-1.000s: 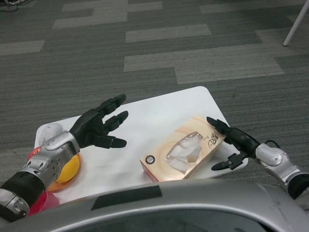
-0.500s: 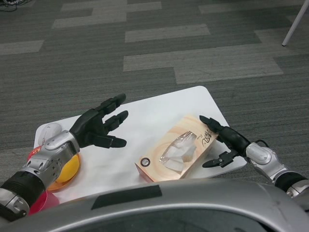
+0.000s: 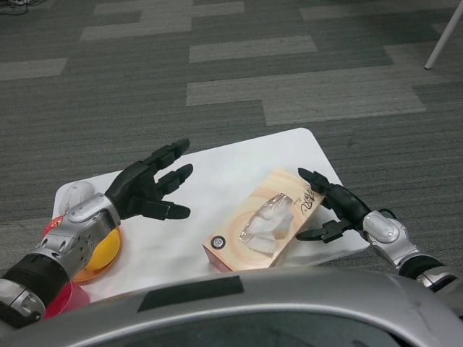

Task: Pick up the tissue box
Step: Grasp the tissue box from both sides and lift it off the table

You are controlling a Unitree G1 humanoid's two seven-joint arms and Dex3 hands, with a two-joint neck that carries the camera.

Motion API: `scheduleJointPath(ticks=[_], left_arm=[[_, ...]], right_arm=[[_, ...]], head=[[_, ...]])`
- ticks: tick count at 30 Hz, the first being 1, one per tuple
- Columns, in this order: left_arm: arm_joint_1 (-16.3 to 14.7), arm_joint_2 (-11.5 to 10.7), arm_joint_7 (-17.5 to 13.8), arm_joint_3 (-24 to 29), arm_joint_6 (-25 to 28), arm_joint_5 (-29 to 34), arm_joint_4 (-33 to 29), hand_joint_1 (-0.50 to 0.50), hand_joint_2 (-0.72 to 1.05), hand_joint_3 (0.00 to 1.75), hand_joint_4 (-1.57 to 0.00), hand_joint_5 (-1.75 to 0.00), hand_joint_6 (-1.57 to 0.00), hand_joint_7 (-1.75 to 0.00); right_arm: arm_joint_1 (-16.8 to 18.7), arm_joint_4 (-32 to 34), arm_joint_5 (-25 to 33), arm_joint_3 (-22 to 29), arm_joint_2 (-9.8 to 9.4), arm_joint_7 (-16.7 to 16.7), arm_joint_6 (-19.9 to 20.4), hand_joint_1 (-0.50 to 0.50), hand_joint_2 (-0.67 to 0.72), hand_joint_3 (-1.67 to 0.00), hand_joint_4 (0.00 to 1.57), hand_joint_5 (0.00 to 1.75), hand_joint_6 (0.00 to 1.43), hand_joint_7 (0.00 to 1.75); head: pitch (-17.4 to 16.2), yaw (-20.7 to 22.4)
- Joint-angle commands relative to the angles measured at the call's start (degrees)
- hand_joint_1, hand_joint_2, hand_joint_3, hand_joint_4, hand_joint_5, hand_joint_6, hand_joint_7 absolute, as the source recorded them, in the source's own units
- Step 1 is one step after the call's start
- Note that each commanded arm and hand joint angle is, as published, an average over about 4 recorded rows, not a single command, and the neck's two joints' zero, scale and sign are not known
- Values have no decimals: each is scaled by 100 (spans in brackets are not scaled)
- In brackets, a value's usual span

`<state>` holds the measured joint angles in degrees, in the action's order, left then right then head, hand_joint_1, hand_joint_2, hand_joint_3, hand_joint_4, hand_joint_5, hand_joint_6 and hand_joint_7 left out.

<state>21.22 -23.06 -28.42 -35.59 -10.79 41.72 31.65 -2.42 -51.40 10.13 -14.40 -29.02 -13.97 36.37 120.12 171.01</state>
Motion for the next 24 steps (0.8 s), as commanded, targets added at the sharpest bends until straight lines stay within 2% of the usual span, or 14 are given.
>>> scheduleJointPath(ticks=[1, 4, 14, 18, 24], left_arm=[[-13, -10, -14, 52, 16, 38, 43, 50, 105, 17, -4, 0, 0, 0], [-10, 1, -14, 55, 16, 32, 43, 50, 105, 17, -4, 0, 0, 0], [-4, 18, -14, 61, 16, 29, 46, 50, 105, 17, -4, 0, 0, 0], [5, 21, -14, 61, 16, 29, 54, 50, 105, 17, -4, 0, 0, 0], [20, 16, -14, 61, 16, 29, 61, 50, 105, 17, -4, 0, 0, 0]], right_arm=[[-154, -168, 38, 109, 102, 57, -34, -12, -41, -40, 0, 10, 0, 0], [-206, -237, 46, 177, 151, 129, -34, -6, -41, -40, 0, 10, 0, 0], [-303, -300, 42, 10, 223, 354, -12, 2, -41, -40, 0, 10, 0, 0], [-312, -300, 48, -39, 316, 479, 19, 7, -41, -40, 0, 22, 0, 0], [-417, -346, 51, -175, 498, 806, 32, 12, -41, -44, 0, 29, 0, 0]], head=[[-2, 17], [8, 42], [12, 71], [34, 125], [87, 203]])
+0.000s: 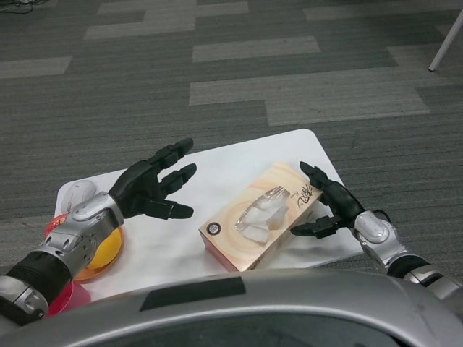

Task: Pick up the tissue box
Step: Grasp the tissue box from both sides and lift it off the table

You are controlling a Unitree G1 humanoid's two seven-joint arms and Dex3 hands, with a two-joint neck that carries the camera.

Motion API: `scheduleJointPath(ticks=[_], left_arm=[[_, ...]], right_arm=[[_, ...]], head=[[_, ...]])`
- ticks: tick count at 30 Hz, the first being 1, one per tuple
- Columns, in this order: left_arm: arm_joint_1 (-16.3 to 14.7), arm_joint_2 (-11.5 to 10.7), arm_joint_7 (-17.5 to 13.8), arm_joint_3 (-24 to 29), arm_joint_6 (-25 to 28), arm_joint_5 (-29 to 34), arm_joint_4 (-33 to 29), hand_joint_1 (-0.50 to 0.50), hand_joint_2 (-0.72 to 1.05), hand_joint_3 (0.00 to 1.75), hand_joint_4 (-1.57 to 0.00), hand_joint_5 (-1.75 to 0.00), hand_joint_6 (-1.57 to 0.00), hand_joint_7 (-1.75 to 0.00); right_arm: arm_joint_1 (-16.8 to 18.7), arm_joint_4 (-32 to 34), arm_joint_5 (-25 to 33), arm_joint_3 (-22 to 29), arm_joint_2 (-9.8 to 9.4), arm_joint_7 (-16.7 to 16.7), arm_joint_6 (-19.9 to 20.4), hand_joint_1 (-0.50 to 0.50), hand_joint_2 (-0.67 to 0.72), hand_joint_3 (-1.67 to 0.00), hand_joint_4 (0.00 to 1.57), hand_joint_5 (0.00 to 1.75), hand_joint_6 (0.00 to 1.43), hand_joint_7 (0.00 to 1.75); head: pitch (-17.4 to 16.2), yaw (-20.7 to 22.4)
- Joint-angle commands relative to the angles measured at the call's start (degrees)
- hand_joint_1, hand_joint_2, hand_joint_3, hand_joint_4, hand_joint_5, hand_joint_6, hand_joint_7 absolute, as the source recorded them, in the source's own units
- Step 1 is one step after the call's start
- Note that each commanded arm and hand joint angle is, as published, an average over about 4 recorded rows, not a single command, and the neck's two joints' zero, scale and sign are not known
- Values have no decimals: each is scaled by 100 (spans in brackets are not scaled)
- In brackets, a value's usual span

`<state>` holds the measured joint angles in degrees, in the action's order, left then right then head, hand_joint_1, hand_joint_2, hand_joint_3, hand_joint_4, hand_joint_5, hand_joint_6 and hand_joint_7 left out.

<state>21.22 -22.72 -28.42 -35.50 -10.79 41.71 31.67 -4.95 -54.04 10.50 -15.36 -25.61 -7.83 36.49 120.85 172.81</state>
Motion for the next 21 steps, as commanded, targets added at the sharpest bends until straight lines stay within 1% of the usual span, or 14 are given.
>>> scheduleJointPath(ticks=[1, 6, 10, 11, 14, 18, 21], left_arm=[[20, -19, -14, 52, 16, 30, 59, 50, 105, 17, -4, 0, 0, 0], [22, -33, -21, 52, 16, 39, 59, 50, 105, 17, -4, 0, 0, 0], [22, -59, -23, 52, 16, 74, 52, 50, 105, 17, -4, 0, 0, 0], [22, -65, -23, 52, 16, 79, 50, 50, 105, 17, -4, 0, 0, 0], [22, -83, -23, 52, 16, 90, 43, 50, 105, 17, -4, 0, 0, 0], [22, -96, -23, 61, 16, 96, 41, 50, 105, 17, -4, 0, 0, 0], [27, -101, -32, 54, 16, 101, 41, 50, 105, 17, -4, 0, 0, 0]], right_arm=[[-190, -115, 15, -99, 192, 258, 18, 12, -41, -46, 0, 29, 0, 0], [-421, -311, 11, -303, 326, 546, 16, 12, -41, -48, 0, 29, 0, 0], [-643, -467, -33, -386, 447, 851, 16, 12, -41, -48, 0, 39, 0, 0], [-678, -493, -44, -393, 469, 902, 16, 12, -41, -48, 0, 39, 0, 0], [-771, -581, -57, -463, 509, 1053, 16, 12, -41, -48, 0, 39, 0, 0], [-937, -735, -48, -643, 535, 1354, 12, 12, -41, -48, 0, 39, 0, 0], [-1003, -755, -48, -736, 528, 1420, 12, 12, -41, -48, 0, 39, 0, 0]], head=[[20, 43], [69, 167], [173, 309], [173, 315], [183, 343], [188, 356], [183, 358]])
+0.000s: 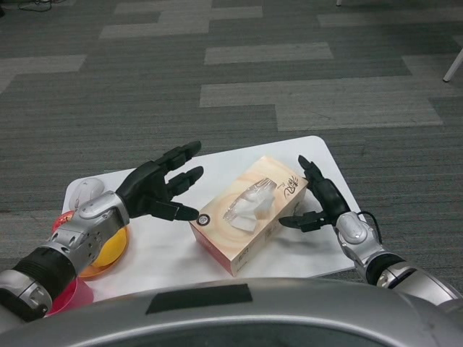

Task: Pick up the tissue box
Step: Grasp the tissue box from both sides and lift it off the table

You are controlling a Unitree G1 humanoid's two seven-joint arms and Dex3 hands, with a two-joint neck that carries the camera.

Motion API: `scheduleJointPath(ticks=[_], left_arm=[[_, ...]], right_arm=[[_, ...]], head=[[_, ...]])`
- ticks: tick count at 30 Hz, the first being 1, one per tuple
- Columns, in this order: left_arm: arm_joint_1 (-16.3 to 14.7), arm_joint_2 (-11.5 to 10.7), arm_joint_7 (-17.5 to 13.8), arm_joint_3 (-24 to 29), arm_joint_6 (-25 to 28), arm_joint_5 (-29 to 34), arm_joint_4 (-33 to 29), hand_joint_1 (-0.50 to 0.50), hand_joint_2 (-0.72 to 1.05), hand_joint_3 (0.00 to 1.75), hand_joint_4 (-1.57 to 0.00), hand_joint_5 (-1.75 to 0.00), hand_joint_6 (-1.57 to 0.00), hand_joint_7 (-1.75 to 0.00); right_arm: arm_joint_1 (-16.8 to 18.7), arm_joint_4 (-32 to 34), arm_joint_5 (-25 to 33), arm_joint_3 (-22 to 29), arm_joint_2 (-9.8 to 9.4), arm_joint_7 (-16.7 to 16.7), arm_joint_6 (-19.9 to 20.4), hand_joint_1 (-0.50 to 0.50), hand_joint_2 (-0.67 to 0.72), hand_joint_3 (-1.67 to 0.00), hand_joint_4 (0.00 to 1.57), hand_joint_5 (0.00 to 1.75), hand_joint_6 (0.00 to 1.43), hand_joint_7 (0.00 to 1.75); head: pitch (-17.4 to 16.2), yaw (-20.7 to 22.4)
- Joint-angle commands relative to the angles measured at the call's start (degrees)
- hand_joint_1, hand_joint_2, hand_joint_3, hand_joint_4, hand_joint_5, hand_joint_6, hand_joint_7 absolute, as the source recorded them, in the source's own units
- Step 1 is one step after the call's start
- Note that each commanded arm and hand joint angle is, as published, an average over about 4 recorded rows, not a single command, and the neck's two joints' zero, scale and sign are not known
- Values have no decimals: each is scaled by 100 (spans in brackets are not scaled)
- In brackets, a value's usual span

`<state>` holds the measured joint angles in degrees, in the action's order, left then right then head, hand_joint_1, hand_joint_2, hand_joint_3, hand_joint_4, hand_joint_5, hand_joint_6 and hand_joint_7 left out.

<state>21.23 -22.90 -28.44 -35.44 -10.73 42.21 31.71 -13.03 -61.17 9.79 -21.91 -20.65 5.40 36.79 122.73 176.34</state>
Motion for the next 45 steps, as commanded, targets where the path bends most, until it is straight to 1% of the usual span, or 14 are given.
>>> scheduleJointPath(ticks=[1, 6, 13, 18, 21, 24, 28, 30, 32, 38, 43, 45], left_arm=[[26, -83, -34, 46, 10, 51, 37, 50, 105, 17, -4, 0, 0, 0], [-2, -154, -113, 39, 76, 71, 28, 50, 105, 17, -4, 0, 0, 0], [-121, -371, -243, 0, 280, 84, -148, 50, 105, 17, -4, 0, 0, 0], [-174, -556, -302, -198, 509, 16, -332, 50, 105, 17, 0, 0, 0, 0], [-150, -564, -302, -235, 599, -250, -335, 50, 105, 17, 0, 0, 0, 0], [-86, -457, -309, -253, 715, -789, -231, 50, 105, 17, 0, 0, 0, 0], [13, -272, -311, -248, 678, -1180, 76, 50, 105, 17, 0, 0, 0, 0], [44, -211, -311, -240, 585, -1276, 234, 50, 105, 17, 0, 0, 0, 0], [57, -154, -307, -222, 498, -1373, 375, 50, 105, 17, 0, 0, 0, 0], [83, 22, -289, -169, 282, -1588, 779, 50, 105, 17, 0, 0, 0, 0], [127, 172, -285, -138, 201, -1733, 951, 50, 105, 17, 0, 0, 0, 0], [158, 229, -282, -138, 194, -1793, 984, 50, 105, 17, 0, 0, 0, 0]], right_arm=[[-209, -44, 22, -108, 26, 115, -19, 12, -41, -48, 0, 39, 0, 0], [-218, -40, 44, -156, -33, 163, -16, 12, -41, -48, 0, 39, 0, 0], [-209, -16, 49, -198, -112, 172, -21, 12, -41, -48, 0, 39, 0, 0], [-218, -3, 58, -242, -154, 172, -14, 12, -41, -48, 0, 39, 0, 0], [-218, 4, 60, -262, -161, 172, -16, 12, -41, -48, 0, 39, 0, 0], [-216, 35, 66, -314, -167, 170, -23, 9, -41, -48, 0, 39, 0, 0], [-209, 70, 66, -332, -167, 168, -14, 8, -41, -48, 0, 39, 0, 0], [-209, 87, 66, -332, -167, 168, -14, 8, -41, -48, 0, 39, 0, 0], [-205, 105, 66, -332, -167, 168, -19, 10, -41, -48, 0, 39, 0, 0], [-200, 123, 75, -371, -172, 168, -19, 8, -41, -48, 0, 39, 0, 0], [-209, 107, 75, -391, -193, 166, -14, 8, -41, -48, 0, 39, 0, 0], [-209, 103, 75, -396, -193, 163, -16, 10, -41, -48, 0, 39, 0, 0]], head=[[-13, 14], [-52, 58], [-125, 120], [-161, 177], [-164, 169], [-140, 157], [-118, 132], [-112, 125], [-118, 123], [-124, 160], [-151, 172], [-165, 168]])
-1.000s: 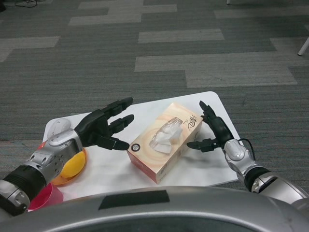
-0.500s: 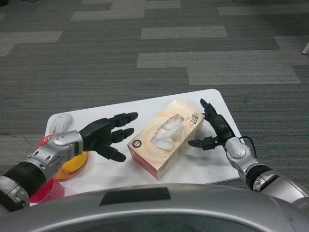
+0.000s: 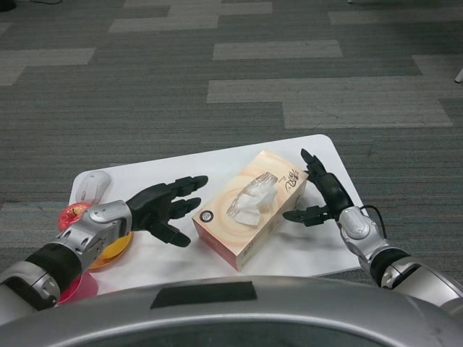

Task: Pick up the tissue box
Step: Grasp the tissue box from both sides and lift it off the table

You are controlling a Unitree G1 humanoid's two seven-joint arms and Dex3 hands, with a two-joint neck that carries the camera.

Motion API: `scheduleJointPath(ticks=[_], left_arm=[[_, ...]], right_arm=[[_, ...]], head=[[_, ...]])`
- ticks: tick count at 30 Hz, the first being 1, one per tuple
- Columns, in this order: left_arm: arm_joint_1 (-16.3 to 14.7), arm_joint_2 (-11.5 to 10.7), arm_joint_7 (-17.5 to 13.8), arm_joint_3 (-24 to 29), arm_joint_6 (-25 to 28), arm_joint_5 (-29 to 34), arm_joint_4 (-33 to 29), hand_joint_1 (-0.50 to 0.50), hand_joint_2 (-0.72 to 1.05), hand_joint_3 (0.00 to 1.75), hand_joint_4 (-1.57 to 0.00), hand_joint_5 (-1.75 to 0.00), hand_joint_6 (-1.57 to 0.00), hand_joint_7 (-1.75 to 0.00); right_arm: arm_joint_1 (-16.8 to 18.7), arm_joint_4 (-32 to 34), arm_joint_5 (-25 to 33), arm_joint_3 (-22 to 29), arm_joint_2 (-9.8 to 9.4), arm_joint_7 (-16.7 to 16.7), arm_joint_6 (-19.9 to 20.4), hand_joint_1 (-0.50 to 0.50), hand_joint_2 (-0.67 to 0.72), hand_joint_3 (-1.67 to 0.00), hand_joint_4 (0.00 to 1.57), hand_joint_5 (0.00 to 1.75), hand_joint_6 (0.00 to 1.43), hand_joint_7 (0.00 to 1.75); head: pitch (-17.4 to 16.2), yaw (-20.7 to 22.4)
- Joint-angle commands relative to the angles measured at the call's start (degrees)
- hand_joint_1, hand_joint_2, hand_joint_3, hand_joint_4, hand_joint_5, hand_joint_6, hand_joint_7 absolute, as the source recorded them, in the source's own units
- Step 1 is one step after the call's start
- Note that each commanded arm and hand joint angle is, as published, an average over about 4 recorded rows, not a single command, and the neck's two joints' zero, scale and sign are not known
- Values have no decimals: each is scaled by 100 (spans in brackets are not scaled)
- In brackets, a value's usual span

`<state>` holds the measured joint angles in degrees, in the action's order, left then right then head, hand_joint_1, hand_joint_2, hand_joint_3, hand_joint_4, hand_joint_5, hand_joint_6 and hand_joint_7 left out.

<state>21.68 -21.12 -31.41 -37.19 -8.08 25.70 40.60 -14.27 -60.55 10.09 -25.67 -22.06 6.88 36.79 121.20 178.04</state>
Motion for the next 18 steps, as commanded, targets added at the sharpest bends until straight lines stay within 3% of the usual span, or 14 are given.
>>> scheduleJointPath(ticks=[1, 12, 18], left_arm=[[130, 82, 17, 37, -70, -170, 111, 50, 105, 17, 0, 0, 0, 0], [341, 499, 149, 136, -70, -289, 451, 50, 105, 17, 0, 0, 0, 0], [372, 692, 272, 287, -70, -284, 660, 50, 105, 17, 0, 0, 0, 0]], right_arm=[[-85, 38, 46, -21, -53, 15, -18, 10, -41, -48, 0, 39, 0, 0], [-94, 34, 46, -87, -35, 46, -22, 8, -41, -48, 0, 39, 0, 0], [-89, 91, 41, -171, -61, 147, -22, 4, -41, -48, 0, 44, 0, 0]], head=[[-19, -3], [-71, 51], [160, 590]])
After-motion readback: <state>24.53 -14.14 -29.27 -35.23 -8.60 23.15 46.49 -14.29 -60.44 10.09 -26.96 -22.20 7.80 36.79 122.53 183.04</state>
